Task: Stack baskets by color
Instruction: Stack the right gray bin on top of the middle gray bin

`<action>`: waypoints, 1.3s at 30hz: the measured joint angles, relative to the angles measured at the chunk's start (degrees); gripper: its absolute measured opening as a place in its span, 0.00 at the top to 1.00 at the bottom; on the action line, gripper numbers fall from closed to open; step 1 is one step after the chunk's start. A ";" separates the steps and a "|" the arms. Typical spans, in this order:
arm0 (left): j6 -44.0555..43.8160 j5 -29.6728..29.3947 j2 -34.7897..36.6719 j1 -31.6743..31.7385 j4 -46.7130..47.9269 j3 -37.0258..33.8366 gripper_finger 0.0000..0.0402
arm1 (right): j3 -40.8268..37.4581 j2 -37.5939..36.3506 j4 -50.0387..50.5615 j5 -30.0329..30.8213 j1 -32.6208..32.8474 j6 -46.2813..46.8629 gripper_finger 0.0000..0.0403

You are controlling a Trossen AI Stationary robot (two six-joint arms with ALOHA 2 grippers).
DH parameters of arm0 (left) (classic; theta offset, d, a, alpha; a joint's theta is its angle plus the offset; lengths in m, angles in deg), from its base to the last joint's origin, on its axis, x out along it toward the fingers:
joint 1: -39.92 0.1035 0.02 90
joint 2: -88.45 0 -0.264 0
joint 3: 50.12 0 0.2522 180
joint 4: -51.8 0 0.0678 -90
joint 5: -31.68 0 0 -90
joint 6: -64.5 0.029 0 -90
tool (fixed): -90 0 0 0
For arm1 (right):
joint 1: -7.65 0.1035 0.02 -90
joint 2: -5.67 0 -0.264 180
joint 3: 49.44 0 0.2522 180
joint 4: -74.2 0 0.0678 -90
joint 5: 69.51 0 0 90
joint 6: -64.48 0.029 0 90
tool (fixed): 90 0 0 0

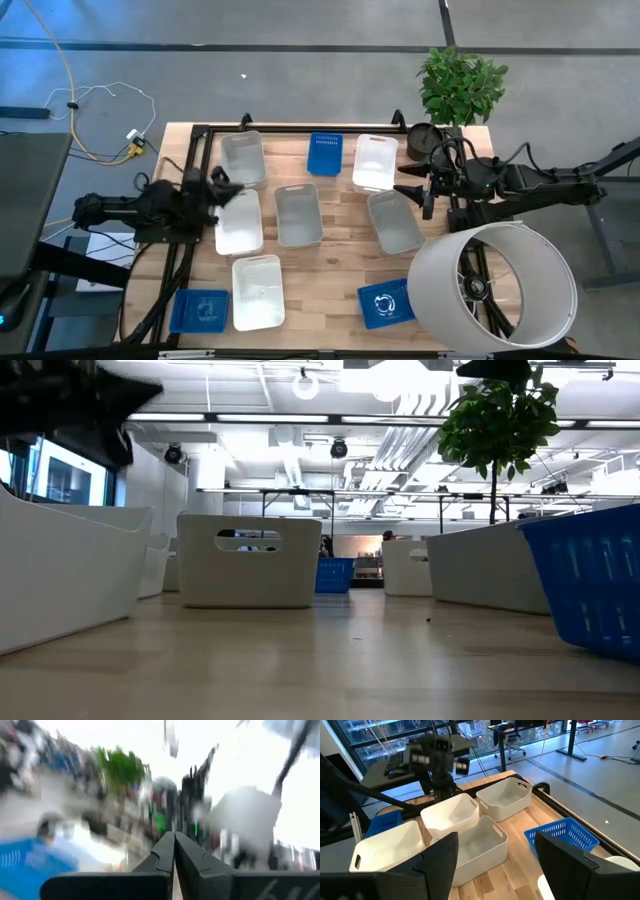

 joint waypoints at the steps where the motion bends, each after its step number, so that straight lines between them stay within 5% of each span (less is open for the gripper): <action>1: 0.74 -0.73 -0.67 0.00 -3.74 0.23 1.00 | 0.00 0.00 -0.05 0.02 0.00 0.00 0.37; 6: 6.68 -1.64 -6.86 -0.02 -4.77 8.22 0.99 | 0.00 0.00 -1.37 1.30 -0.01 -0.01 0.37; 19: 18.70 -0.90 -32.38 -0.02 26.28 43.75 0.65 | 0.00 -0.02 -6.70 1.99 -0.02 -3.48 0.38; 26: 19.40 -1.00 -33.33 -0.02 25.91 45.36 0.51 | 0.00 -0.02 -6.75 1.66 -0.02 -3.47 0.37; 39: 18.97 1.68 -33.36 -0.05 28.02 45.34 0.51 | 0.00 0.00 -6.77 1.85 0.00 -0.71 0.37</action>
